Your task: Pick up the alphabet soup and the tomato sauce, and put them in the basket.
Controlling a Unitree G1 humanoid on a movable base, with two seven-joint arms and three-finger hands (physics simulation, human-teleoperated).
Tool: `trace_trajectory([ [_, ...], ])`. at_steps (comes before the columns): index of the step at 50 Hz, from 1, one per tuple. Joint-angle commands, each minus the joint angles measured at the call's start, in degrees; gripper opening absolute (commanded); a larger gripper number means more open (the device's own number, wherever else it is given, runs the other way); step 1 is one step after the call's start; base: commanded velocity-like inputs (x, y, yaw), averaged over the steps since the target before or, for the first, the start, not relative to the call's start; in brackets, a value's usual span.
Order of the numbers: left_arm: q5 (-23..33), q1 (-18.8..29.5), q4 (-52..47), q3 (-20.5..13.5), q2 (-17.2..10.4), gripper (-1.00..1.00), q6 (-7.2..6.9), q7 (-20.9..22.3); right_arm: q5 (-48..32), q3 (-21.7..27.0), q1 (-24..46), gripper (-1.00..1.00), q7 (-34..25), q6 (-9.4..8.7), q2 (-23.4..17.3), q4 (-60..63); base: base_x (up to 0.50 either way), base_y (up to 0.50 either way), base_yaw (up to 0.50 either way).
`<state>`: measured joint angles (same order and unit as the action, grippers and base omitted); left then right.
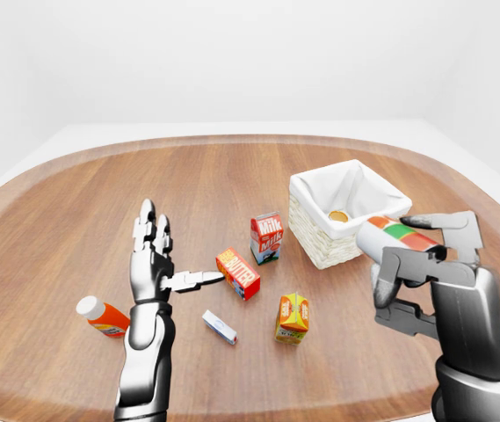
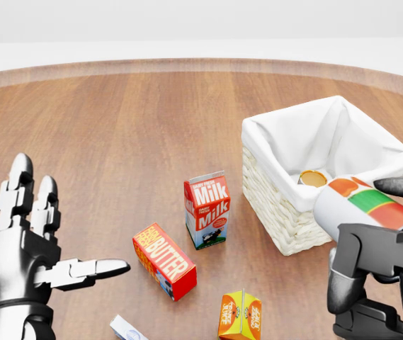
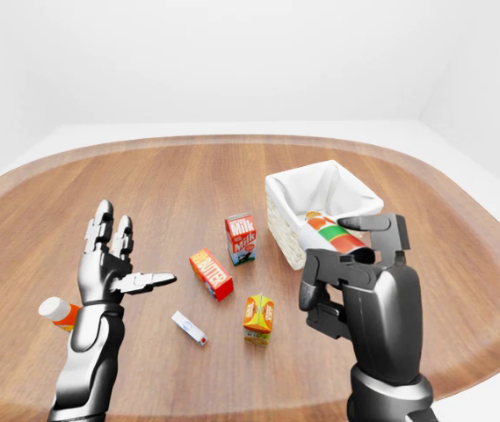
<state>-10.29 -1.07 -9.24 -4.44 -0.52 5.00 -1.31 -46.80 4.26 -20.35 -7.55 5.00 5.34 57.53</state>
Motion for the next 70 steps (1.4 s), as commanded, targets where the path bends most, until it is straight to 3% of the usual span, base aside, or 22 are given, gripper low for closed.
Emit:
trace_trajectory([
  [1,0.00,0.17,0.40,-0.03,0.07,1.00,0.00,-0.05,-5.57,-4.24,4.26,-1.00,0.39,0.00,-2.65,1.67,0.00,0.00,0.00],
  [19,-0.02,0.05,0.44,0.02,0.07,1.00,0.00,-0.03,-14.04,-6.96,15.00,-1.00,-2.29,0.00,-4.86,-4.17,0.00,0.00,0.00],
  [34,-0.02,0.05,0.44,0.01,0.09,1.00,0.00,-0.03,-15.31,-5.74,22.65,-1.00,-3.16,-3.24,-6.19,-10.19,0.00,0.00,0.00],
  [52,-0.01,0.05,0.44,0.02,0.08,1.00,0.00,-0.04,-14.00,-3.02,30.01,-1.00,-4.13,-5.52,-8.80,-16.40,0.00,0.00,0.00],
  [70,-0.03,0.05,0.44,0.01,0.09,1.00,0.00,-0.04,-13.01,-0.87,35.67,-1.00,0.14,-4.59,-12.18,-28.60,0.00,0.00,0.00],
])
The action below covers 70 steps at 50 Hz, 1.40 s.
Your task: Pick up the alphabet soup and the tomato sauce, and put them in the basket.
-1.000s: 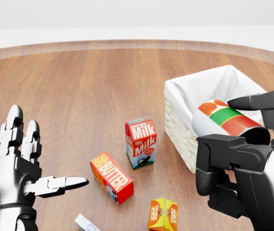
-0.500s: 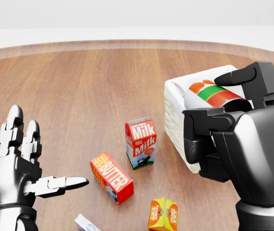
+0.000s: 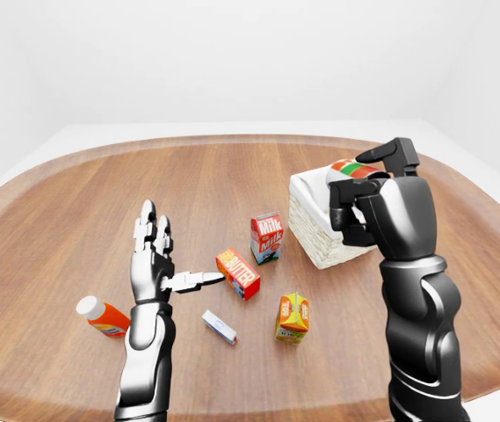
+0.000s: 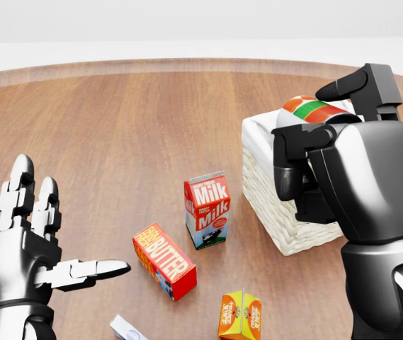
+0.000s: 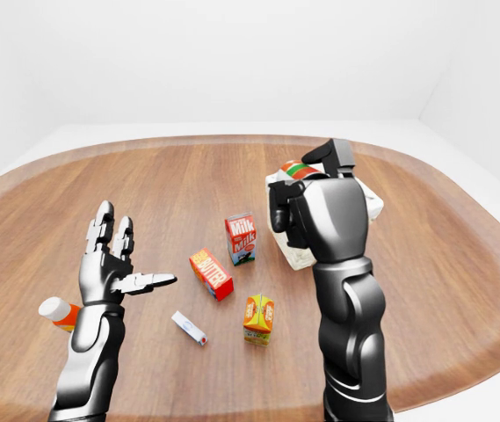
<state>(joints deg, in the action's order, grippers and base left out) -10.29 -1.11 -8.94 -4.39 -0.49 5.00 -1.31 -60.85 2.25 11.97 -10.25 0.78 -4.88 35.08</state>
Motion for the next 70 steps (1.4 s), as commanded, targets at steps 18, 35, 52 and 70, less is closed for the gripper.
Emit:
trace_trajectory([
  [18,-0.02,0.10,0.16,-0.04,0.06,1.00,0.00,-0.03,1.50,2.70,8.61,-1.00,7.48,0.14,-5.38,-17.37,0.00,0.00,0.00],
  [35,-0.22,0.79,0.92,-0.25,-0.11,1.00,0.00,-0.05,0.62,2.64,13.98,-1.00,12.01,1.46,-7.94,-28.91,0.00,0.00,0.00],
  [52,-0.30,0.63,-0.19,-0.29,-0.16,1.00,0.00,-0.03,0.77,2.18,23.24,-1.00,19.63,2.79,-11.57,-49.90,0.00,0.00,0.00],
  [70,-0.33,0.56,0.37,-0.35,-0.15,1.00,0.00,0.26,-0.47,0.11,34.39,-1.00,30.59,4.22,-15.07,-75.96,0.00,0.00,0.00],
])
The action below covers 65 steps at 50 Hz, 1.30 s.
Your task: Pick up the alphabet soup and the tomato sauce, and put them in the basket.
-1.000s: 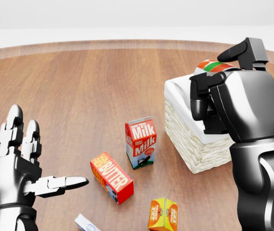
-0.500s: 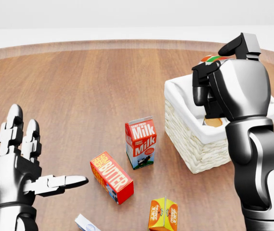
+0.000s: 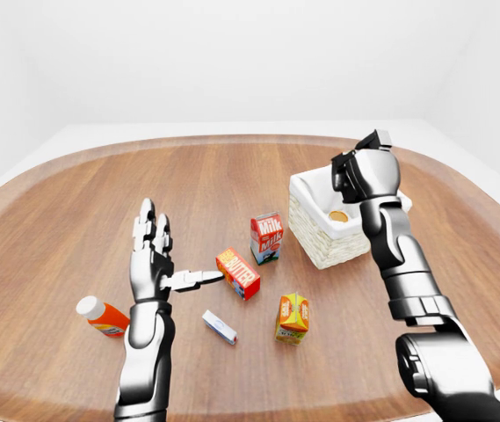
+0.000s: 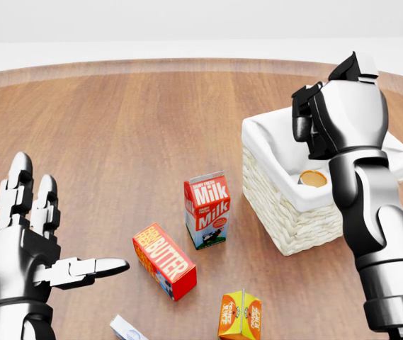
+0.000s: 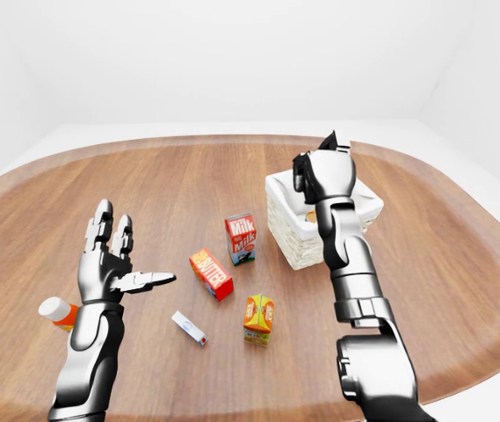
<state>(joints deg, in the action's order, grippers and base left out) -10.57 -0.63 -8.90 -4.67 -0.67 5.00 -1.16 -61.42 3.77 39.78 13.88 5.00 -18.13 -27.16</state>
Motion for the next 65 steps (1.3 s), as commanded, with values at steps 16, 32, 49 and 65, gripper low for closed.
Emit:
trace_trajectory([
  [16,-0.15,0.19,-0.15,-0.13,-0.03,1.00,0.00,0.08,-4.22,-4.24,14.20,-1.00,13.20,0.00,-1.18,-29.30,0.00,0.00,0.00],
  [32,-0.20,0.35,0.28,-0.17,-0.04,1.00,0.00,0.09,-4.01,-5.76,19.77,-1.00,16.12,0.00,-2.27,-42.17,0.00,0.00,0.00],
  [49,-0.21,0.35,0.28,-0.18,-0.03,1.00,0.00,0.09,-4.81,-6.58,22.58,-1.00,16.12,-1.88,-1.23,-45.01,0.00,0.00,0.00],
  [65,-0.41,0.36,1.32,-0.23,-0.02,1.00,0.00,0.44,-4.93,-6.54,24.06,-1.00,16.12,-4.01,0.65,-47.78,0.00,0.00,0.00],
])
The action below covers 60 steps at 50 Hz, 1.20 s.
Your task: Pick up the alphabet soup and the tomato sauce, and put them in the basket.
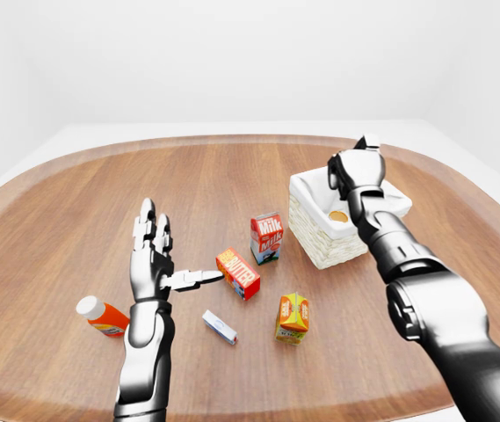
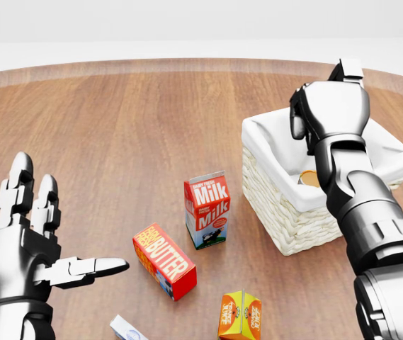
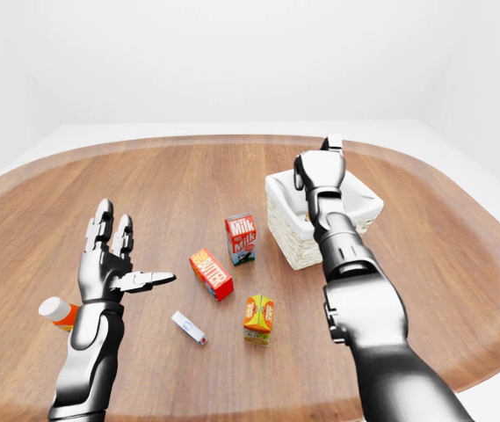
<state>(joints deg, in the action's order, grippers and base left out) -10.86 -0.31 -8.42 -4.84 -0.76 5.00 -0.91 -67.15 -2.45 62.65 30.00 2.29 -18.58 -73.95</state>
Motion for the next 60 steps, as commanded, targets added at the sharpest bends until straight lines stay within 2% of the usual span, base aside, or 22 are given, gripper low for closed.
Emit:
trace_trajectory([
  [1,-0.13,0.01,0.46,-0.03,0.04,1.00,0.00,0.11,0.67,-0.41,1.26,-1.00,0.00,-1.53,1.22,-1.05,0.00,0.00,0.00],
  [20,-0.09,-0.20,-0.86,0.05,0.07,1.00,0.00,0.02,1.54,-0.12,0.70,-1.00,-0.81,-2.17,2.31,-1.68,0.00,0.00,0.00],
  [60,-0.16,0.01,0.89,-0.04,0.03,1.00,0.00,0.33,3.04,0.38,-2.30,-1.00,0.00,-1.84,1.29,-2.21,0.00,0.00,0.00],
])
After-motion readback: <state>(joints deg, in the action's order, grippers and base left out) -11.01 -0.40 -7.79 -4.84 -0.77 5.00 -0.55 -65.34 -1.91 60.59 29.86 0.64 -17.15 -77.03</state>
